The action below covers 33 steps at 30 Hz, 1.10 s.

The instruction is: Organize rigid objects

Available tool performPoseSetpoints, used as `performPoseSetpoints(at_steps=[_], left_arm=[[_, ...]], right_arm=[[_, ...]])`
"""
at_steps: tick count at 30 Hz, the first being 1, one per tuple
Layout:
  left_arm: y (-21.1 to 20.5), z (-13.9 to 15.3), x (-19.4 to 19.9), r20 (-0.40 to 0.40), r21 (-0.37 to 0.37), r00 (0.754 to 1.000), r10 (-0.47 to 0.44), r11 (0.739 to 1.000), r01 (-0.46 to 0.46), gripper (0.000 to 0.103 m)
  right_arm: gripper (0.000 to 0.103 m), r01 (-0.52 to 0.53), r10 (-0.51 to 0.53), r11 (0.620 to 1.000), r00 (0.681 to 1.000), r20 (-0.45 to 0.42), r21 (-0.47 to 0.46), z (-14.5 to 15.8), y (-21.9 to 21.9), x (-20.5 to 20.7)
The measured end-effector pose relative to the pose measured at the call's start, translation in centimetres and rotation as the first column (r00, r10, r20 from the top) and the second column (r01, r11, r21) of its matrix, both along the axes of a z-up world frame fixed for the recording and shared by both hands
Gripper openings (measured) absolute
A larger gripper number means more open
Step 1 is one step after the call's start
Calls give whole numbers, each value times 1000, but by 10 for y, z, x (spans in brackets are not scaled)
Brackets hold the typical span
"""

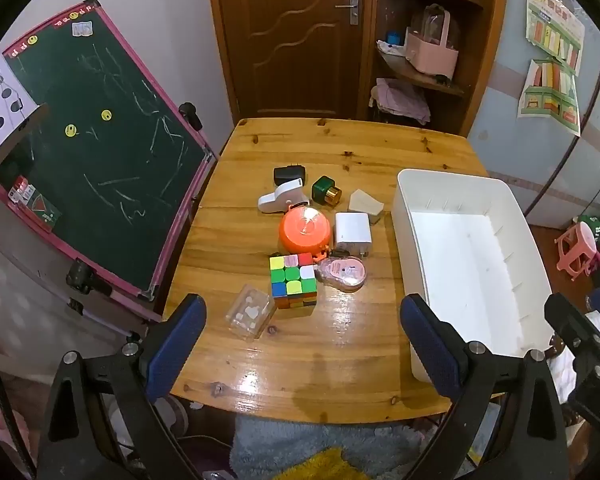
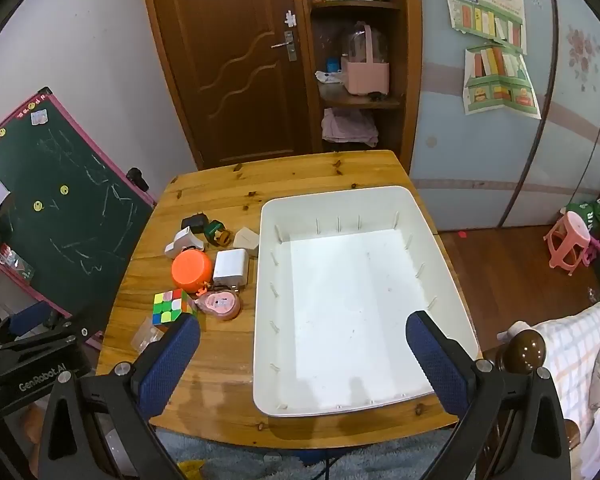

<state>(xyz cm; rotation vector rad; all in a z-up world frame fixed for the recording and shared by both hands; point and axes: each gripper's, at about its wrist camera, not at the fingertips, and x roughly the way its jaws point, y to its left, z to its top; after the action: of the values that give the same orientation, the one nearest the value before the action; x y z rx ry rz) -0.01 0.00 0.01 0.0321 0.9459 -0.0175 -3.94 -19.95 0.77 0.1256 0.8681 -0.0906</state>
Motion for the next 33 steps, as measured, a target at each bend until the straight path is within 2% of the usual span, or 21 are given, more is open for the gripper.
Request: performPoseSetpoints(at_steps=[8,9,22,33], left_arm=[[0,0,-1,-5,-5,1000,-10,1000,10,98],[2,-8,-5,-4,-3,1000,-11,1000,11,98],[-2,-9,-2,-15,5,1000,-12,1000,12,98],[-5,-7,-2,-18,2,1000,-5,1000,5,98]], right_arm=[[103,-4,4,1000,1000,14,12,2,-1,-1],[103,1,-1,1000,1000,26,10,3,-1,-7],[103,14,-14,999,1000,3,39,-2,-4,-3],[103,23,-23,1000,1000,2,21,-5,-1,-5]])
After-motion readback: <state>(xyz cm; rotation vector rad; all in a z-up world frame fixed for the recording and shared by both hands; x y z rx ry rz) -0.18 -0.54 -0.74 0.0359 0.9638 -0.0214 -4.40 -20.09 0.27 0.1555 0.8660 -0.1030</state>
